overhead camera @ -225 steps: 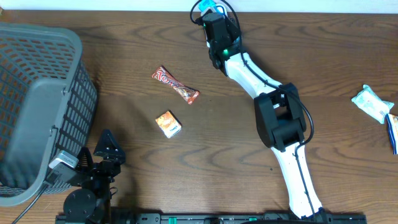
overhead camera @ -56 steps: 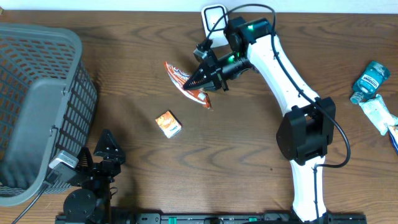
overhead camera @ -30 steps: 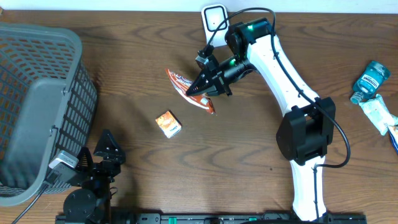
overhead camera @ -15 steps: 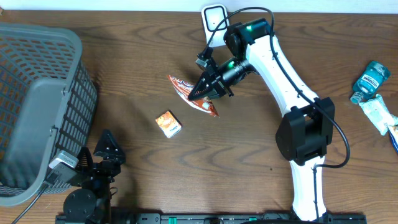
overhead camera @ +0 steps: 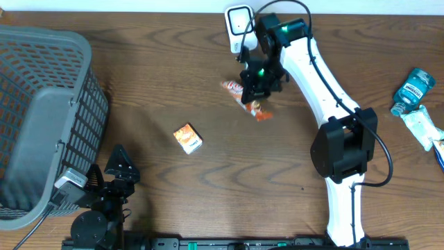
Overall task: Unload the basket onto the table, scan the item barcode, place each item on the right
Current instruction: 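Lift the chocolate bar and hold it under the white scanner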
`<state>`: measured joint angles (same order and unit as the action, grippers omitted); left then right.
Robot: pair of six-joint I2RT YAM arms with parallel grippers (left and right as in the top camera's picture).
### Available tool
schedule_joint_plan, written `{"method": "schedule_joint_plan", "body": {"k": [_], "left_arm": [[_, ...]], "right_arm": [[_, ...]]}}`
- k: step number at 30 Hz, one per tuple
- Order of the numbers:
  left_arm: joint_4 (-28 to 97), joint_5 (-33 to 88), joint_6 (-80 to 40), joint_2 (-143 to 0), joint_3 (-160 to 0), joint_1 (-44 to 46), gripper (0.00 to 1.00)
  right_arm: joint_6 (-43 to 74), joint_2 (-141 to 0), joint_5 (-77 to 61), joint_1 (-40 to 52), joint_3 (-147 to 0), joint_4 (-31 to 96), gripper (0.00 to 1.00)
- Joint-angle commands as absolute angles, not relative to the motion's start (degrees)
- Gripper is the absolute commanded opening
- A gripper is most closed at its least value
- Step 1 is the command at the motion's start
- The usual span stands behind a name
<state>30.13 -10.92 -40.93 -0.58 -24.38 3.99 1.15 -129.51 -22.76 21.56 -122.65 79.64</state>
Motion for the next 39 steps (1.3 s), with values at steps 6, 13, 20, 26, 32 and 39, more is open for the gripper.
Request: {"method": "schedule_joint_plan", "body": {"k": [6,13,20,26,32,39], "left_arm": [[30.02,-11.64,-41.23,-0.21,-24.25,4.27,0.98],[30.00,-11.64,-41.23,-0.21,-24.25,4.27,0.98],[30.00,-11.64,-41.23,-0.21,-24.25,4.27,0.98],[30.02,-11.64,-41.23,-0.21,-24.25,4.27,0.98],[30.00,-11.64,-41.23,-0.21,-24.25,4.27,0.98],[30.00,-11.64,-41.23,-0.21,-24.25,4.27,0.98]], "right_arm": [[2.46,-129.93,3.77,22.06,-122.80,62.17,0.01],[2.79,-134.32,4.40,21.71,-122.80,50.28,0.01],[5.52,-136.09,5.06,20.62,-122.80,41.21,0.01],[8.84,-136.64,4.82,19.90,-122.80,35.31,0.01],[8.99,-139.02,3.62,19.88,-122.80,34.26,0.01],[8.99,-139.87,0.03,19.97,-122.80,33.61,0.01]]}}
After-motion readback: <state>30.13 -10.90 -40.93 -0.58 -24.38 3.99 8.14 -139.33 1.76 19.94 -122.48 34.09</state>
